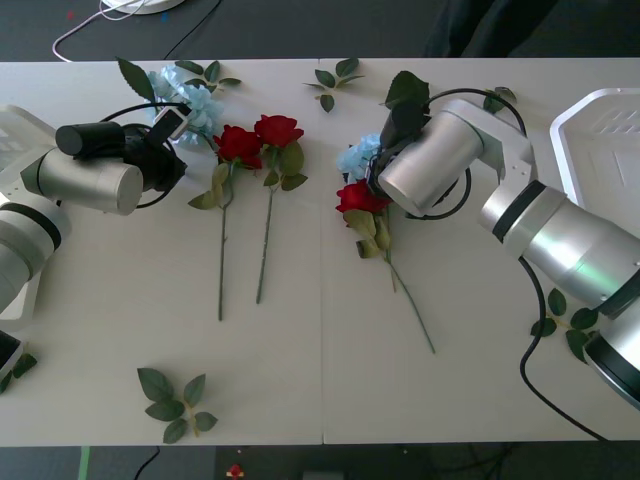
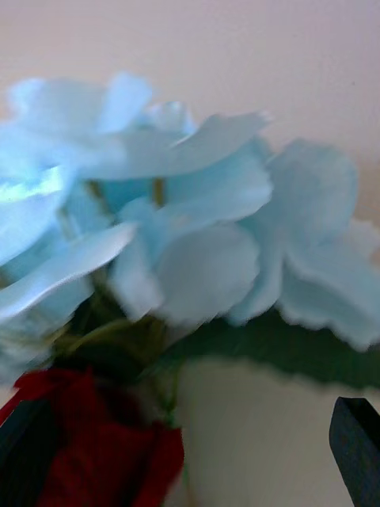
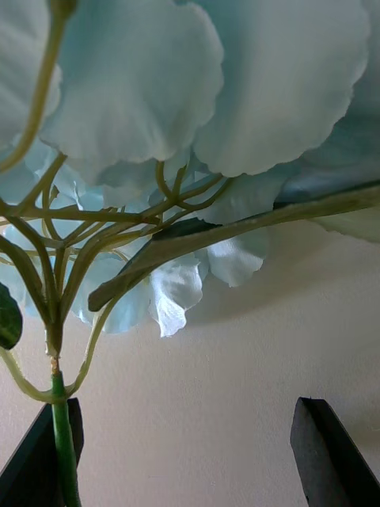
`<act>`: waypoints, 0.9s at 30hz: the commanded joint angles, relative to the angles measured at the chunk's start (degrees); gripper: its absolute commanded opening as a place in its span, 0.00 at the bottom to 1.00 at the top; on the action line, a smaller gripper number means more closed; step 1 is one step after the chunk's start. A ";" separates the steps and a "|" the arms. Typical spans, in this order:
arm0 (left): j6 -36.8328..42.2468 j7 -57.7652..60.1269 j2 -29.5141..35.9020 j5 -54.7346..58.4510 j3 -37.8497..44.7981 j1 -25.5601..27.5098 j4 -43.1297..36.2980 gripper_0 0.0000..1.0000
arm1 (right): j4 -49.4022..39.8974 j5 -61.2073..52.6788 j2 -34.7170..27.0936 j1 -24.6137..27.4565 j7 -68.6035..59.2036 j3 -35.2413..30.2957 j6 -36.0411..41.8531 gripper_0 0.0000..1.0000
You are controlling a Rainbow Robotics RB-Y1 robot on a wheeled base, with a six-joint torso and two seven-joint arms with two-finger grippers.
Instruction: Place the red flowers into the right box and the blue flowers into the left box. If a person shows an open palm, hand one flower to the person first, then continue sorting.
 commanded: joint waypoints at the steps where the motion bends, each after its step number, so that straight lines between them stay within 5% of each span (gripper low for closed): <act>1: -0.85 -2.33 0.37 0.04 -0.50 -2.45 -0.28 0.75 | 3.49 2.27 2.33 -3.06 -1.67 1.20 -2.83 1.00; 4: -0.85 -2.33 0.81 0.22 -0.50 -2.45 -0.19 0.74 | 5.86 3.33 2.86 -3.06 -1.67 1.90 -4.68 1.00; 7: -0.85 -2.24 1.25 0.31 -0.59 -2.19 -0.28 0.00 | 7.97 3.50 3.30 -3.06 -1.67 2.43 -6.79 1.00; 13: -0.85 -2.06 2.04 0.40 -0.50 -2.01 -0.19 0.00 | 10.43 3.85 3.83 -3.06 -1.85 4.01 -9.51 1.00; 17: -0.85 -1.80 2.48 0.48 -0.50 -1.75 -0.19 0.00 | 10.96 3.85 3.91 -3.06 -2.20 4.98 -10.74 0.11; 18: -0.85 -1.71 2.57 0.48 -0.50 -1.75 -0.19 0.00 | 10.96 3.85 4.00 -3.06 -2.20 4.98 -10.74 0.04; 27: -1.02 -0.48 4.32 1.36 -0.07 -1.48 -0.28 0.00 | 10.96 3.77 4.09 -3.06 -2.03 4.98 -11.53 0.00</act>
